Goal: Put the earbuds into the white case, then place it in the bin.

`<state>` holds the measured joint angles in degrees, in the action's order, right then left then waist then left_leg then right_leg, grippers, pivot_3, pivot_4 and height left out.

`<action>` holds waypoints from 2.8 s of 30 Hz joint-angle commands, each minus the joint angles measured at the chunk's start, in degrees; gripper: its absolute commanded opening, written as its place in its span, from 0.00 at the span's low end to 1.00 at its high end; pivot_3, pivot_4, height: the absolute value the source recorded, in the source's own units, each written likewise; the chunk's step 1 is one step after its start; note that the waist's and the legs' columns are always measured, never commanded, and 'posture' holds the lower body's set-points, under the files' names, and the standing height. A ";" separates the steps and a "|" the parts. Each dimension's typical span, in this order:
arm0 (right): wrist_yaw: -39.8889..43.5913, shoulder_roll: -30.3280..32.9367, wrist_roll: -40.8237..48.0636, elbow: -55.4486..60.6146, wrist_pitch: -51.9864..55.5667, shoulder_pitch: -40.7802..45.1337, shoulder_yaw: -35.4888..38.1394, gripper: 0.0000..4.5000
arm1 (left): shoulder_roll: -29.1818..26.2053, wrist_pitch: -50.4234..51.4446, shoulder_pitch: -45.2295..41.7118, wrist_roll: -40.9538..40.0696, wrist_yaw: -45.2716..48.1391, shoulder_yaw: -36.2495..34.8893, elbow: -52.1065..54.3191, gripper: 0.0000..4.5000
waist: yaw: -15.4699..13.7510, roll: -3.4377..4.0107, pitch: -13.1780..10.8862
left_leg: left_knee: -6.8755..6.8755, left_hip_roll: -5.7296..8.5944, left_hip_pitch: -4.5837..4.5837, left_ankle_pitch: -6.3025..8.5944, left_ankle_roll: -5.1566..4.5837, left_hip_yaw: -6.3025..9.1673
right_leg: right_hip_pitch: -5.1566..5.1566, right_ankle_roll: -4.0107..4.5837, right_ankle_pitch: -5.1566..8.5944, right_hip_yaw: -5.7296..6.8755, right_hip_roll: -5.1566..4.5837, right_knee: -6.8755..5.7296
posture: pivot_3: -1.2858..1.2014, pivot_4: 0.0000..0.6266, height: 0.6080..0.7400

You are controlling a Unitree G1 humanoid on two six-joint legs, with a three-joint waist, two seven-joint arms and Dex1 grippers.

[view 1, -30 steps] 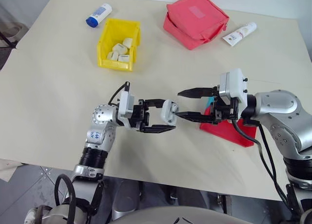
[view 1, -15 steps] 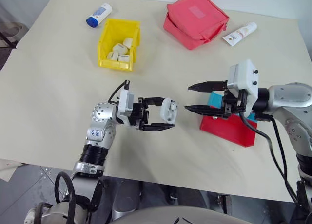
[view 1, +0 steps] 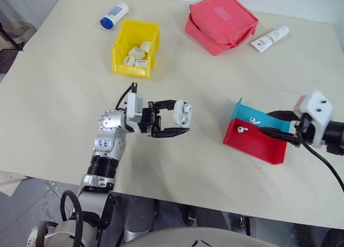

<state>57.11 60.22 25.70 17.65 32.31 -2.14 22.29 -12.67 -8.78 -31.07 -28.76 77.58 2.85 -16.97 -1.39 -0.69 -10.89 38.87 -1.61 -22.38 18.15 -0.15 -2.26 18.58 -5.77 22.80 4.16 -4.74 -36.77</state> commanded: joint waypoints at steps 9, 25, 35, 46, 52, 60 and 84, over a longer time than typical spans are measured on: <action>2.42 -0.58 -1.61 1.13 -1.93 -11.31 12.77 0.61 | 0.72 -1.30 -1.70 -0.21 1.14 -0.38 -1.26 0.62 | 0.07 0.00 0.00 | 0.01 -0.02 0.10 0.00 0.01 -0.06 | -0.06 -0.04 -0.02 -0.10 0.07 0.11 | 0.52 0.24 1.00; 2.61 4.69 -9.82 -8.16 10.84 30.15 -24.65 0.41 | 1.63 -3.08 0.15 0.46 -2.36 -0.70 1.58 0.62 | 0.20 0.24 -0.14 | 0.07 -0.03 -0.01 -0.02 0.03 -0.03 | 0.04 -0.03 -0.05 -0.12 0.02 0.20 | 0.52 0.24 1.00; 9.77 3.46 -20.83 -17.96 20.07 50.84 -44.38 0.41 | 2.31 -3.42 3.80 1.05 -5.84 -0.06 5.67 0.62 | 0.19 0.34 -0.20 | 0.07 -0.01 -0.16 0.02 -0.03 0.03 | 0.10 -0.03 -0.05 -0.02 -0.05 0.18 | 0.52 0.24 1.00; 13.25 1.04 -23.98 -18.21 19.87 52.68 -47.86 0.41 | 3.03 -3.75 4.28 1.24 -7.41 0.63 6.16 0.62 | 0.27 0.35 -0.21 | 0.10 -0.01 -0.15 0.02 -0.03 0.03 | 0.11 -0.03 -0.05 0.00 -0.05 0.11 | 0.52 0.24 1.00; 13.81 0.50 -23.78 -16.10 19.38 50.08 -47.32 0.41 | 3.19 -3.96 3.99 1.18 -7.23 0.66 5.59 0.62 | 0.18 0.35 -0.21 | 0.12 -0.01 -0.16 0.02 -0.03 0.03 | 0.11 -0.03 -0.05 0.03 -0.05 0.08 | 0.52 0.24 1.00; 14.37 1.73 -23.72 -14.12 18.58 46.98 -45.76 0.41 | 3.13 -3.90 3.68 1.07 -6.91 0.59 5.21 0.62 | 0.23 0.35 -0.21 | 0.13 0.00 -0.16 0.02 -0.03 0.03 | 0.11 -0.03 -0.05 0.03 -0.05 0.05 | 0.52 0.24 1.00; 16.56 1.86 -27.63 -14.12 18.25 47.12 -47.60 0.41 | 3.02 -4.19 3.14 1.18 -6.96 0.48 4.69 0.62 | 0.26 0.35 -0.21 | 0.15 0.00 -0.16 0.02 -0.03 0.03 | 0.12 -0.03 -0.05 0.03 -0.05 0.01 | 0.52 0.24 1.00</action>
<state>73.02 61.22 -1.13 2.91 51.06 44.58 -25.29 -9.90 -12.02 -26.78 -27.44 70.75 3.30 -13.68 -1.13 -0.34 -11.10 39.02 -1.61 -22.54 18.17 -0.18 -2.23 18.70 -5.80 22.75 4.19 -4.79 -36.75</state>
